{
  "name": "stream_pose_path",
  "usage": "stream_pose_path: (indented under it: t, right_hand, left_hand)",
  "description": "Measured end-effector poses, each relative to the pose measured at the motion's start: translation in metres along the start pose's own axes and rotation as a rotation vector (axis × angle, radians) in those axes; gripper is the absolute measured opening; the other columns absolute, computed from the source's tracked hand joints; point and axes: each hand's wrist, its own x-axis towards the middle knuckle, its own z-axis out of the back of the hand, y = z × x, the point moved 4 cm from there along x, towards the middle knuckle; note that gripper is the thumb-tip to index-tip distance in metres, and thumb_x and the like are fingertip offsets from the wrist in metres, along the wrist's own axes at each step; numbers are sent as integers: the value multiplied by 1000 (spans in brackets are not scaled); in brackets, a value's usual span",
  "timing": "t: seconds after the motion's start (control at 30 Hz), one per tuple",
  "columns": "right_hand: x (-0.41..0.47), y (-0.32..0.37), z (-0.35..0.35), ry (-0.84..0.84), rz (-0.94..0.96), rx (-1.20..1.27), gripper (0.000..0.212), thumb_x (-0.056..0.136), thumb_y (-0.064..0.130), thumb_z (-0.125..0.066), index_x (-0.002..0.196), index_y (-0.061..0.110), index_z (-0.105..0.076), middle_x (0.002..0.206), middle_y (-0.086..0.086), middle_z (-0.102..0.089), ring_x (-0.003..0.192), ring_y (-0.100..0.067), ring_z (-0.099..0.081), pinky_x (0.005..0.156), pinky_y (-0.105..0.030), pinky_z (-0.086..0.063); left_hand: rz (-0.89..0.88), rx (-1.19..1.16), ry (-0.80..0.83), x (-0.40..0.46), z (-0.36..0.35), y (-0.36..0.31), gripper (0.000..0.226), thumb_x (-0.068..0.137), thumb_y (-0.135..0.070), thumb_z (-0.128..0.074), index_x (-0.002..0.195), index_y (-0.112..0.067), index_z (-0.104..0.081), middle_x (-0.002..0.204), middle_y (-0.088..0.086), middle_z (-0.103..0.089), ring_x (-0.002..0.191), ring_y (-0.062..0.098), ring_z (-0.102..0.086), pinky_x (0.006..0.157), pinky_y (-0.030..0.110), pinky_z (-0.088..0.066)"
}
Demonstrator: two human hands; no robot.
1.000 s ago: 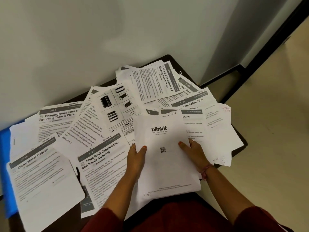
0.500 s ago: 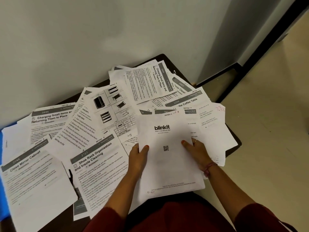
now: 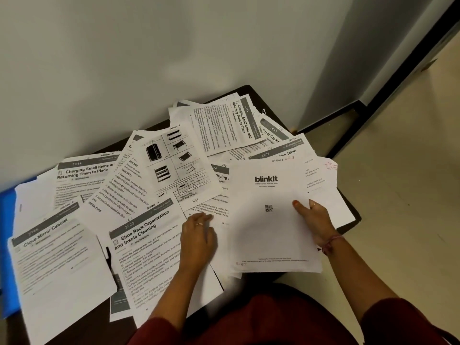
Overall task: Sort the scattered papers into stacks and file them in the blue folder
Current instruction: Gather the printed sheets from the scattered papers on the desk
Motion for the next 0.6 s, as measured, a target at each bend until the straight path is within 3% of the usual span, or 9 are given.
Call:
stream_pose_path:
  t: [0.17, 0.33, 0.4, 0.5, 0.6]
  right_hand:
    - [2, -2, 8, -22, -8, 12, 25, 92, 19, -61, 114, 9, -64, 109, -5, -68, 89, -18, -64, 68, -27, -51]
    - [2, -5, 3, -18, -18, 13, 25, 92, 19, -61, 115, 9, -64, 110, -6, -68, 92, -21, -65, 71, -29, -51]
    - [2, -3, 2, -15, -14, 28, 25, 92, 19, -61, 114, 10, -64, 110, -5, -68, 95, -23, -65, 72, -31, -52]
    - [2, -1, 1, -7, -9, 56, 25, 92, 21, -61, 115, 11, -64, 111, -4, -68, 96, -23, -65, 70, -29, -52]
    - [3, 5, -6, 23, 11, 79, 27, 92, 22, -62, 117, 12, -63, 113, -2, -67, 98, -22, -65, 70, -29, -52]
  left_hand:
    - [-57, 146, -11, -6, -3, 14, 35, 82, -6, -62, 116, -2, -64, 129, 20, -52, 121, 35, -46, 102, 45, -33]
    - [-27, 140, 19, -8, -5, 24, 41, 83, -18, -53, 120, -4, -62, 139, 21, -47, 134, 32, -33, 110, 55, -19]
    - [-37, 94, 26, -3, -4, 17, 39, 87, -18, -51, 122, -4, -61, 139, 21, -45, 134, 35, -35, 112, 56, -26]
    - [1, -62, 45, 10, 1, -5, 33, 96, -15, -53, 126, -3, -57, 138, 16, -45, 132, 28, -38, 111, 35, -28]
    - [162, -352, 66, 28, 6, -26, 34, 97, -25, -52, 126, -8, -56, 123, 2, -56, 116, 15, -52, 97, 22, -37]
